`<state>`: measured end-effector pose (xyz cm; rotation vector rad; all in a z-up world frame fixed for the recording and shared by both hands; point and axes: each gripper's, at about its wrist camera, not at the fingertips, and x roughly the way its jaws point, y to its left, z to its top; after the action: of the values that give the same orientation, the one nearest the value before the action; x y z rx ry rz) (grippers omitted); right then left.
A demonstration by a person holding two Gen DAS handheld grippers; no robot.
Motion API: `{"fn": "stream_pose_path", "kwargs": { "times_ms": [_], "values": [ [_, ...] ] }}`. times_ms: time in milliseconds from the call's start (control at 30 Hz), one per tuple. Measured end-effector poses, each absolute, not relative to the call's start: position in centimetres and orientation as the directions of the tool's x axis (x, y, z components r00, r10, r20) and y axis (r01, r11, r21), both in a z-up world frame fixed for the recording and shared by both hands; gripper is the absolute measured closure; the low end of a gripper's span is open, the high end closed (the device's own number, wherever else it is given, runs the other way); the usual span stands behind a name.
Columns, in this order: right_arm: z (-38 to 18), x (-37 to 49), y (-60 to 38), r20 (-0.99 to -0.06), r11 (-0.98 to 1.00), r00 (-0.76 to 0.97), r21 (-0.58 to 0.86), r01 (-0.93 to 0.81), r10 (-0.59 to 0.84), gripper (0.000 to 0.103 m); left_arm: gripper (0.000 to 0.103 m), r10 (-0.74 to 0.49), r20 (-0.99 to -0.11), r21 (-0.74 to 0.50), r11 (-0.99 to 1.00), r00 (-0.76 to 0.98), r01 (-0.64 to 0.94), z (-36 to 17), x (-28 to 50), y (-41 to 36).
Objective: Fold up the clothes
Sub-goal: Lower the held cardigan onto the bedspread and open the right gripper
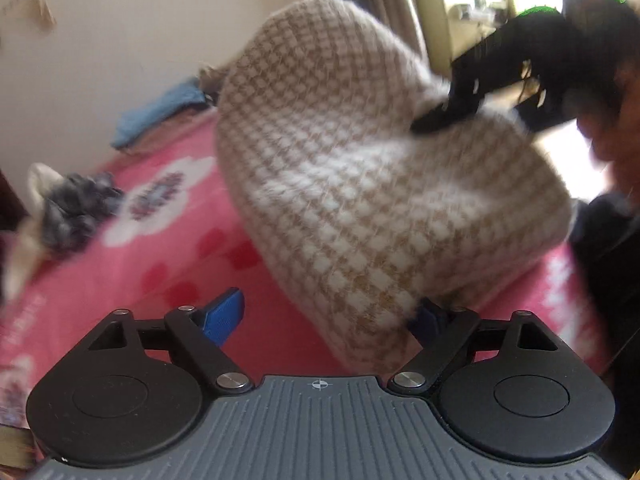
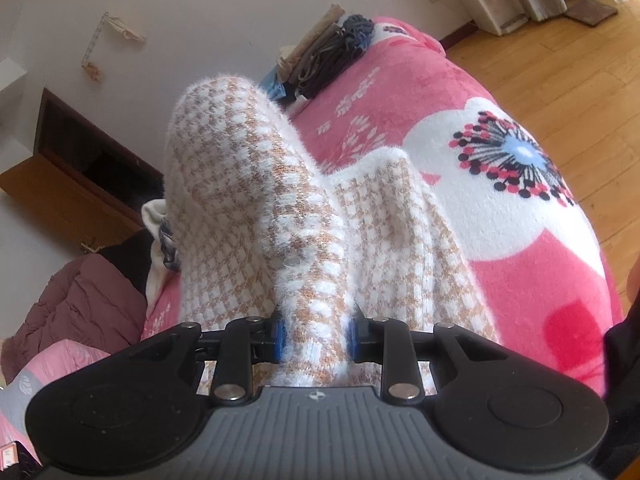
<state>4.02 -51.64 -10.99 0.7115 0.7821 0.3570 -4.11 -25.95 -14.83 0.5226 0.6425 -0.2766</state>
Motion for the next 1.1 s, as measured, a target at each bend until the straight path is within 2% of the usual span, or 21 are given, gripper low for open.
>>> {"fn": "stream_pose_path", "kwargs": {
  "times_ms": [67,300,433,633,700,800,867,967,1000,1067,1100],
  "values": [
    [-10.3,3.6,-51.7,-0.504,0.719,0.675,0.693,-0.056,0.538,0.074,0.018,-0.036,-0.631,0.417,0.826,0.775,0.378,-15.6,-4.3,-25.5],
    [-11.3,3.3,-52.1,-0.548,0.753,0.661,0.657,-0.038,0.512,0.075,0.017,-0.012,-0.652,0.435,0.813,0.758,0.387,-17.3,-3.1,-24.3],
    [-13.0,3.2,-52.9,-0.595,0.762,0.635,0.647,0.015,0.492,0.075,0.015,-0.019,-0.701,0.37,0.845,0.713,0.387,-17.9,-1.8,-23.3],
    [-13.6,3.3,-53.0,-0.619,0.77,0.62,0.636,0.036,0.482,0.075,0.017,-0.142,-0.761,0.214,0.866,0.633,0.452,-16.2,-2.0,-19.9],
    [-13.7,3.4,-52.9,-0.625,0.776,0.618,0.63,0.039,0.477,0.074,0.018,-0.199,-0.742,0.171,0.867,0.64,0.468,-14.7,-3.2,-17.9],
    [-13.5,3.3,-52.6,-0.624,0.783,0.624,0.621,0.032,0.47,0.074,0.018,-0.282,-0.661,0.115,0.878,0.696,0.465,-12.0,-4.6,-15.7],
    [-13.3,3.4,-52.3,-0.627,0.793,0.628,0.608,0.025,0.461,0.074,0.022,-0.328,-0.595,0.081,0.884,0.734,0.461,-10.3,-4.7,-15.4],
    [-12.8,3.6,-51.7,-0.635,0.808,0.629,0.589,0.02,0.448,0.073,0.039,-0.377,-0.531,0.1,0.861,0.759,0.498,-9.5,-3.5,-17.7],
    [-12.6,3.7,-51.5,-0.639,0.815,0.629,0.58,0.016,0.442,0.073,0.047,-0.394,-0.518,0.106,0.851,0.759,0.514,-9.4,-3.0,-18.6],
    [-12.1,4.0,-51.1,-0.646,0.829,0.63,0.559,0.007,0.431,0.073,0.051,-0.424,-0.513,0.104,0.832,0.746,0.545,-9.8,-1.9,-20.1],
    [-11.9,4.0,-50.9,-0.649,0.837,0.631,0.547,-0.001,0.425,0.073,0.057,-0.427,-0.525,0.098,0.829,0.736,0.551,-10.3,-1.3,-20.7]
  ]
}}
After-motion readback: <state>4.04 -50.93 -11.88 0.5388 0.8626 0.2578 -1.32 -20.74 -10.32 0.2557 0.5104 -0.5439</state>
